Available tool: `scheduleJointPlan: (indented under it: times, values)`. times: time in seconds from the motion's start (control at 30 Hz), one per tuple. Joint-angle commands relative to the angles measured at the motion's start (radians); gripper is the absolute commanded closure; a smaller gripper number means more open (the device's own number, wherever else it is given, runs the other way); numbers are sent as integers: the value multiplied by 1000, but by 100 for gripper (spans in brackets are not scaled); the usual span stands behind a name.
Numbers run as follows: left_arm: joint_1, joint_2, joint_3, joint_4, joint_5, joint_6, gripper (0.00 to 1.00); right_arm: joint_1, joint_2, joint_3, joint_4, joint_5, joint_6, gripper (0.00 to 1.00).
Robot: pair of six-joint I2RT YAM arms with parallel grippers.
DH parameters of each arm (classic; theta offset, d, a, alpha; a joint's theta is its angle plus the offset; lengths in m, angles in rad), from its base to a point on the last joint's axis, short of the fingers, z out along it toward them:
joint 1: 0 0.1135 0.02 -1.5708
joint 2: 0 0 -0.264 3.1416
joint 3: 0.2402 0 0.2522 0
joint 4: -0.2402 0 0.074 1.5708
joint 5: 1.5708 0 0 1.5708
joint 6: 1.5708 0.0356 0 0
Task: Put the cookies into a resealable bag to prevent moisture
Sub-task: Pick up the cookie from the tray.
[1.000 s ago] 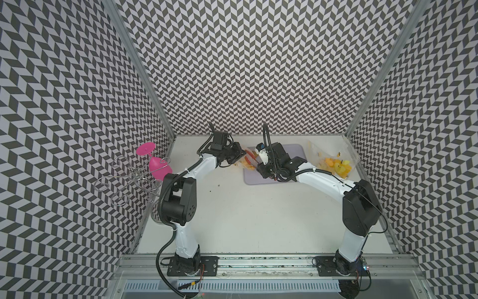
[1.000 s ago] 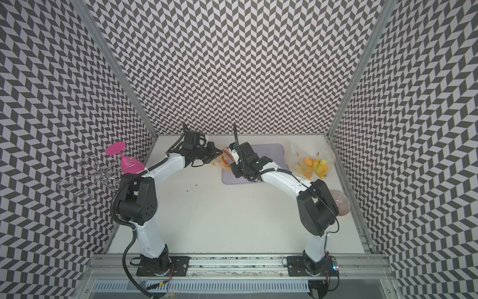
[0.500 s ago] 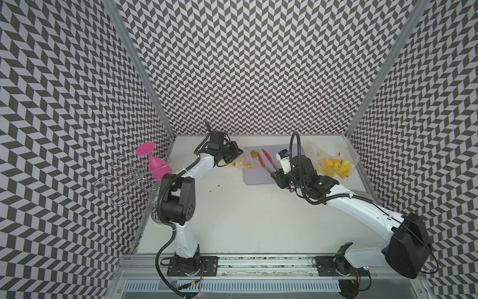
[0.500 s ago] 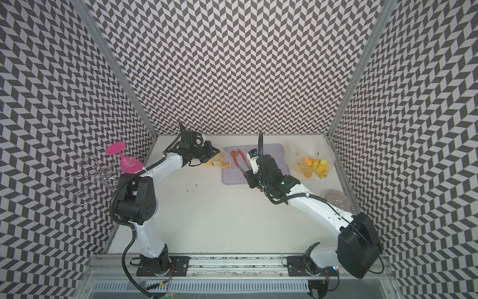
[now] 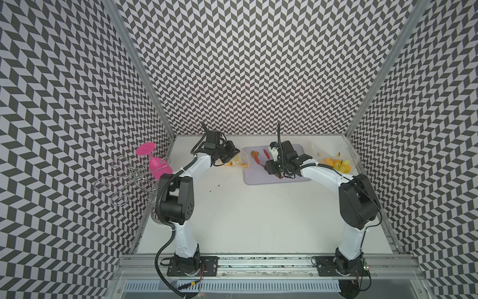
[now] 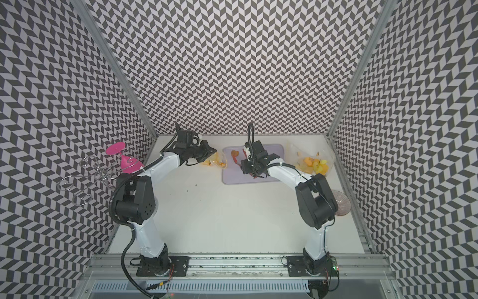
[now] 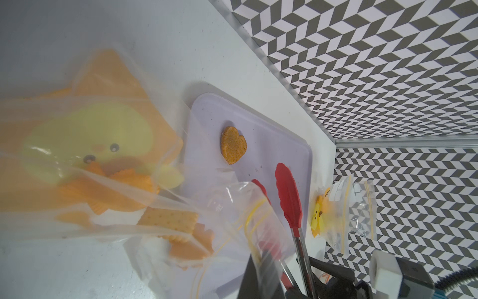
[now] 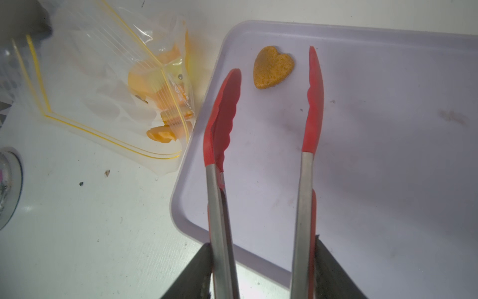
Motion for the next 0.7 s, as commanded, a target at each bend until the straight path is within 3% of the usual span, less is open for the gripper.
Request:
scheduleJointPlan:
  times: [0.0,0.23,0.67]
  values:
    - [7,-46,0,2,14,9,100,-6,54,79,-10,-19,-20,37]
    - [10,-50,1,2,14,9,100,-6,168,194,-65,23,-48,35]
    - [9,-50,4,0,12,5,100,-9,321,363,-131,-38,-64,47]
